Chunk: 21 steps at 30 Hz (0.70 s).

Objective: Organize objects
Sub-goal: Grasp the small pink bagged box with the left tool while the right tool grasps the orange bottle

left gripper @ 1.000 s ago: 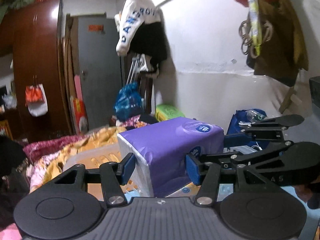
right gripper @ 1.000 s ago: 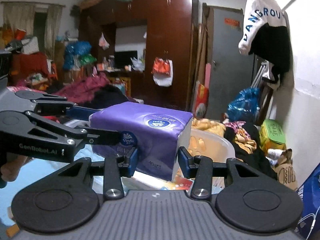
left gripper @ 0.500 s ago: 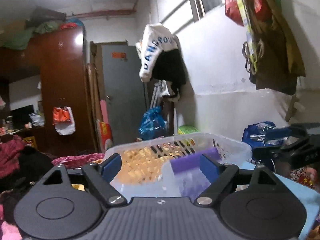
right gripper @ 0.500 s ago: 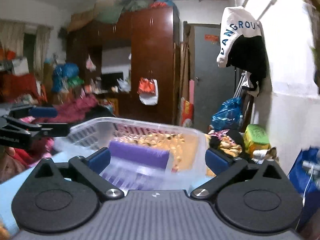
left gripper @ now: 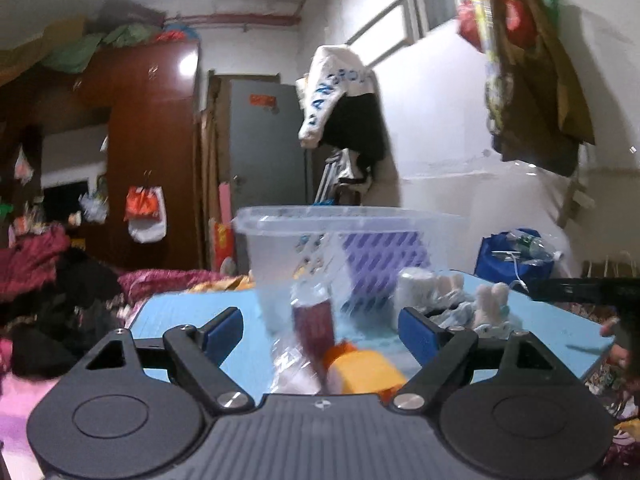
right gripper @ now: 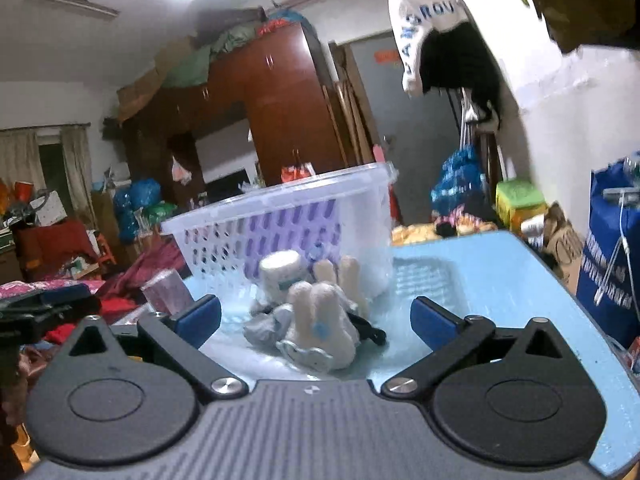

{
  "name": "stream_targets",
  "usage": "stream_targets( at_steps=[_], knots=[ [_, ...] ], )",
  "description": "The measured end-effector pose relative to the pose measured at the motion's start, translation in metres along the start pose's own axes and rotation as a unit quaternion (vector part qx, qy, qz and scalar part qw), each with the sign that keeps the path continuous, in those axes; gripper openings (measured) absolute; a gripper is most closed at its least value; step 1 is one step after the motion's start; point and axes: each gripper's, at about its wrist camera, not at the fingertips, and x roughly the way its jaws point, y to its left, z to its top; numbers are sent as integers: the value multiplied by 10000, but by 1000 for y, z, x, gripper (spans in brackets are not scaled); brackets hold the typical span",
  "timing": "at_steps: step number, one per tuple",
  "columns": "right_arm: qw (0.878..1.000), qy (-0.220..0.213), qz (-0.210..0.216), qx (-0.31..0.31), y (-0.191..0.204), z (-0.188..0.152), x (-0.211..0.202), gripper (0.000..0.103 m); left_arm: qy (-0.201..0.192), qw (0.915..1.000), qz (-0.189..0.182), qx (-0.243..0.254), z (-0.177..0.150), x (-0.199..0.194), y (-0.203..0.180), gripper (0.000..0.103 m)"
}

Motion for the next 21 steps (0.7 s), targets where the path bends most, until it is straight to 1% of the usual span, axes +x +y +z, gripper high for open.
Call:
stream_targets(
  at_steps=[2, 4, 6, 8, 10, 11, 13, 15, 16, 19, 21],
  knots=[
    [9999, -62, 111, -110, 14, -5, -7, 103, 13, 9998, -3, -192, -4, -2, 11, 87],
    [9993, -72, 207, -313, 34, -12, -8, 103, 7, 9996, 50, -270, -7, -3, 17, 86],
    [9976, -79, 293, -615, 60, -21, -5, 99, -35, 9995, 104, -282, -10, -6, 20, 85],
    [9951, 25, 441, -880, 82, -27, 4, 95, -71, 9995, 159, -275, -12, -9, 22, 84],
    [9928, 183, 614, -1015, 100, -33, 14, 85, -87, 9994, 206, -271, -15, -11, 24, 83],
    [9915, 256, 677, -1079, 107, -35, 19, 82, -71, 9994, 222, -264, -17, -12, 25, 82],
    [9888, 367, 808, -1199, 119, -40, 27, 81, -36, 9994, 221, -272, -21, -9, 27, 78],
    [9857, 525, 863, -1347, 132, -44, 37, 79, 19, 9993, 184, -328, -23, -7, 29, 72],
    [9840, 604, 876, -1428, 137, -47, 42, 76, 45, 9992, 151, -364, -23, -5, 30, 71],
    [9794, 770, 852, -1659, 150, -52, 52, 74, 38, 9993, 101, -346, -26, -6, 32, 71],
    [9776, 821, 744, -1787, 155, -54, 55, 73, 36, 9994, 107, -323, -27, -5, 30, 71]
  ],
)
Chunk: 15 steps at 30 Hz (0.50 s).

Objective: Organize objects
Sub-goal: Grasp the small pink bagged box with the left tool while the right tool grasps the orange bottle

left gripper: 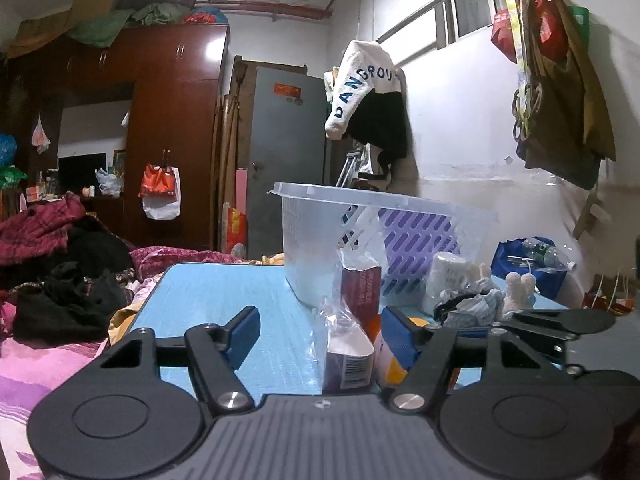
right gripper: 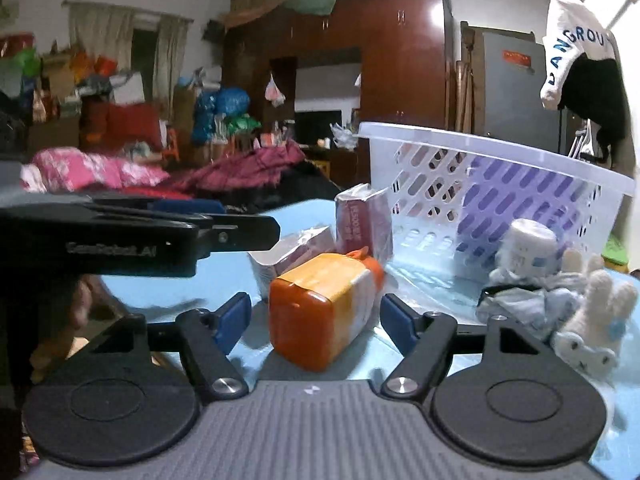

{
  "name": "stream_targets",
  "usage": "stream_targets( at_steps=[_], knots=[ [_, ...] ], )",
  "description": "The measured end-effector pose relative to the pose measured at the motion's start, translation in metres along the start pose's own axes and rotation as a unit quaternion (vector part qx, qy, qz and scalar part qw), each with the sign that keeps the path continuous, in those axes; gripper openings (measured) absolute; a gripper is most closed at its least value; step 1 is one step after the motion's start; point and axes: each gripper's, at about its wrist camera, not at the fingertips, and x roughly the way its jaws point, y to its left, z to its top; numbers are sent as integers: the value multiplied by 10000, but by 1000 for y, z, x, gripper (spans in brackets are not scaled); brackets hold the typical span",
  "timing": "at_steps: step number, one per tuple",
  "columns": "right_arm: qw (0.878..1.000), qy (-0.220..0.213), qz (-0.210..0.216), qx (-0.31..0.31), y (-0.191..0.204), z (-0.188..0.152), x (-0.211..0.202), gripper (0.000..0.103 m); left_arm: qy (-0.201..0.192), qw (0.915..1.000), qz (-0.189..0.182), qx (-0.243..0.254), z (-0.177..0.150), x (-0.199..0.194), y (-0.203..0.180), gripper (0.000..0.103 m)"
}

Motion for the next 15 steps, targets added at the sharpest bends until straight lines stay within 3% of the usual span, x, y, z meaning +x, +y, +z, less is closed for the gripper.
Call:
stream_targets(
  at_steps=[2, 8, 15],
  knots=[
    [9999, 58, -107, -31, -1, 2, 4, 61, 26, 10000, -38, 24, -2, 1, -1, 71],
    [9998, 78, -114, 175, -15, -2, -10, 51, 232, 9996, -74, 123, -8, 12, -10, 71],
    [9994, 86, -312, 135, -21, -4, -18, 49, 382, 9992, -40, 84, -11, 23, -16, 71]
  ],
)
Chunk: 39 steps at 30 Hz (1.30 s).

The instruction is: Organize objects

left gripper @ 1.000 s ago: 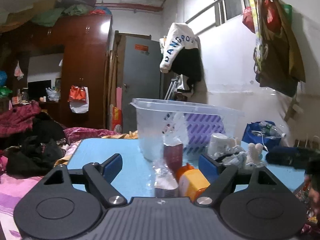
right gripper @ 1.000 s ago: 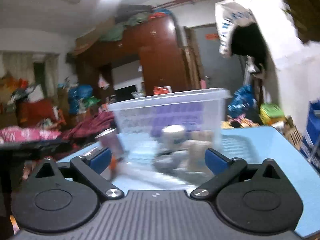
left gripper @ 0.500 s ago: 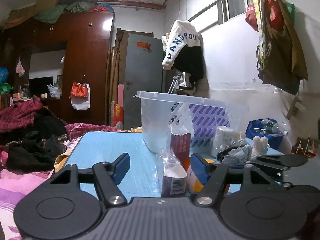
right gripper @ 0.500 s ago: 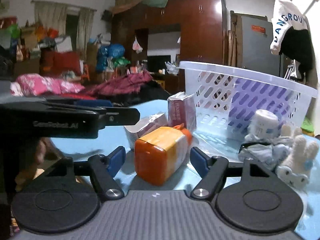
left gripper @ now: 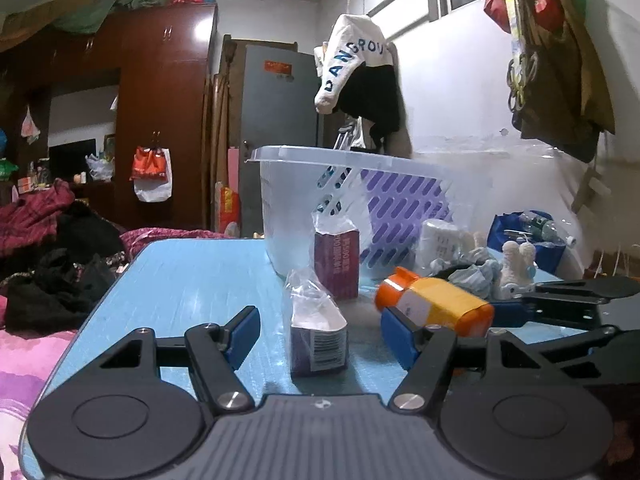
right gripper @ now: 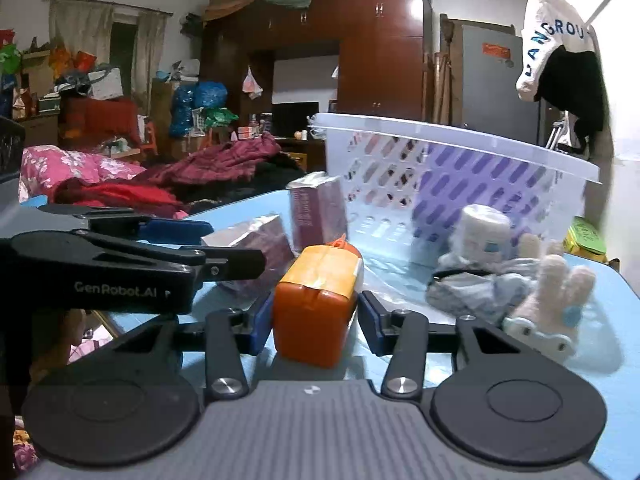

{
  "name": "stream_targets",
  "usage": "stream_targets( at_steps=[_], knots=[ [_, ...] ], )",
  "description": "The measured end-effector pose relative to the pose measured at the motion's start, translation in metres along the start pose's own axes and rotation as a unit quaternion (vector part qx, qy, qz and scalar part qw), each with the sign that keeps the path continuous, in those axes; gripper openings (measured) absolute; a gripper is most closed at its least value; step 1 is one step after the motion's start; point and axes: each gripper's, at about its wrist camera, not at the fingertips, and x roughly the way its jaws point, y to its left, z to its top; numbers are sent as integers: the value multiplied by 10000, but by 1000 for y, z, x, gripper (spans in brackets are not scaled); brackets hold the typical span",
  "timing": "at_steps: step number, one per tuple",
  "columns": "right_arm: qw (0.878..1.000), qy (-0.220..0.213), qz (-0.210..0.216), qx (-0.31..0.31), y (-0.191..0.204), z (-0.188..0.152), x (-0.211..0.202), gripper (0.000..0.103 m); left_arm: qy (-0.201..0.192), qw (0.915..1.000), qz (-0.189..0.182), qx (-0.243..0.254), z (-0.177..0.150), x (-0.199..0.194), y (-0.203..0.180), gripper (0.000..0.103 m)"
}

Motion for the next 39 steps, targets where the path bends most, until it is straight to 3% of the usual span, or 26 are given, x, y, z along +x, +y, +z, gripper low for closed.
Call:
stream_targets(
  at_steps=[5, 8, 22, 33, 39],
  knots=[
    [10000, 0, -94, 13, -4, 2, 4, 50, 43, 9998, 159, -76, 1, 6, 0, 67],
    [9998, 39, -174, -108, -2, 5, 13, 52, 165, 9997, 191, -65, 0, 11, 1, 37],
    [9976, -585, -364, -65, -27, 12, -21, 44, -552, 9985, 41, 58, 11, -23, -9, 36],
    [9981, -510, -337, -6, -39, 15, -20, 43, -657, 9978, -52, 36, 21, -23, -13, 36],
    [9956, -861, -357, -43, -48, 37, -45, 43, -944, 9952, -219, 111, 52, -31, -14, 36]
  ],
)
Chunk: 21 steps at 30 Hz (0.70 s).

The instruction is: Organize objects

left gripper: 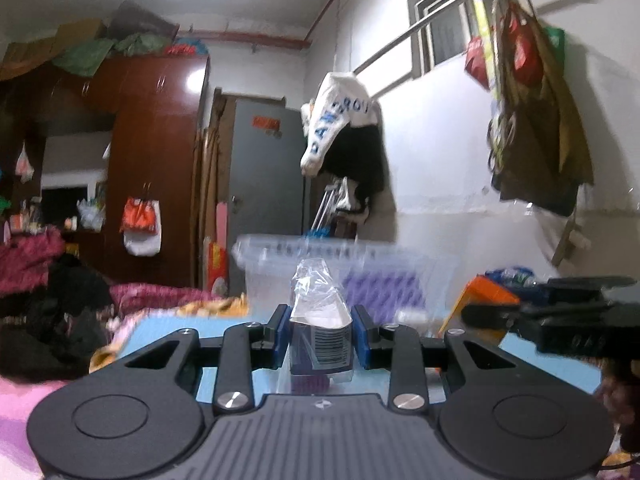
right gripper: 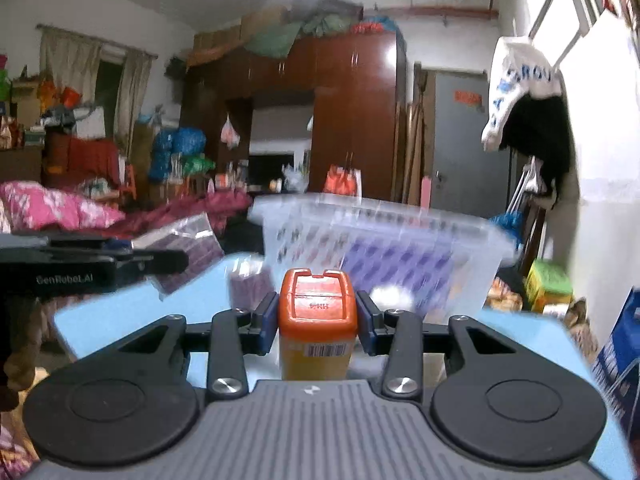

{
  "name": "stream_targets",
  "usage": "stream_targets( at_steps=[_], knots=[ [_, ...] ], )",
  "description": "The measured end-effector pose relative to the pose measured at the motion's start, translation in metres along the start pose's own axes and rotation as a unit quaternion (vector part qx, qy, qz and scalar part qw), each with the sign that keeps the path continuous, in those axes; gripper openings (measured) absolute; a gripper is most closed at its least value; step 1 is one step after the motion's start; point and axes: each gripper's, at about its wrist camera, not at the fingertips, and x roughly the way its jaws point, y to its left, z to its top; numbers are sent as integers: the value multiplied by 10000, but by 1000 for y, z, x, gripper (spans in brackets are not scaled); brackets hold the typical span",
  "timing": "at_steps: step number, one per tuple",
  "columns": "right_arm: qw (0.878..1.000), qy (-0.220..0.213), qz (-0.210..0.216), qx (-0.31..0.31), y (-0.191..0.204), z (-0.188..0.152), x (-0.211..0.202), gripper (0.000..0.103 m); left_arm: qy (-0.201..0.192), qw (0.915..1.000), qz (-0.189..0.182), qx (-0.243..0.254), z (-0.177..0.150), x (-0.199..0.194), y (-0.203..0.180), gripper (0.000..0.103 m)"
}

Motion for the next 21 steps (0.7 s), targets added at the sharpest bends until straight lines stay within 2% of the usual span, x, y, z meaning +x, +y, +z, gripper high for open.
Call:
stream_targets(
  at_steps=[2, 6, 8, 11, 15, 18, 21],
  knots=[
    [9998, -188, -59, -6, -8, 21, -6, 43, -79, 9999, 8, 86, 20, 8, -1, 36],
    [9986, -393, -352, -31, -28, 69, 2, 43, 33, 9999, -99, 127, 66, 43, -2, 36],
    [9973, -409, -611, -42, -38, 92, 18, 43, 194, 9997, -58, 162, 85, 69, -3, 36],
    [9963, -243, -822, 39, -60, 113, 53, 43, 704, 9972, 178, 177, 101, 118, 1, 36],
    [9921, 332, -1196, 189, -87, 113, 112, 43, 1341, 9897, 463, 181, 96, 170, 8, 36],
    [9871, 764, -1377, 293, -103, 100, 148, 43, 1487, 9873, 531, 152, 86, 184, 12, 36],
    [9850, 827, -1427, 509, -112, 90, 159, 44, 1568, 9861, 552, 93, 82, 188, 15, 37]
  ],
)
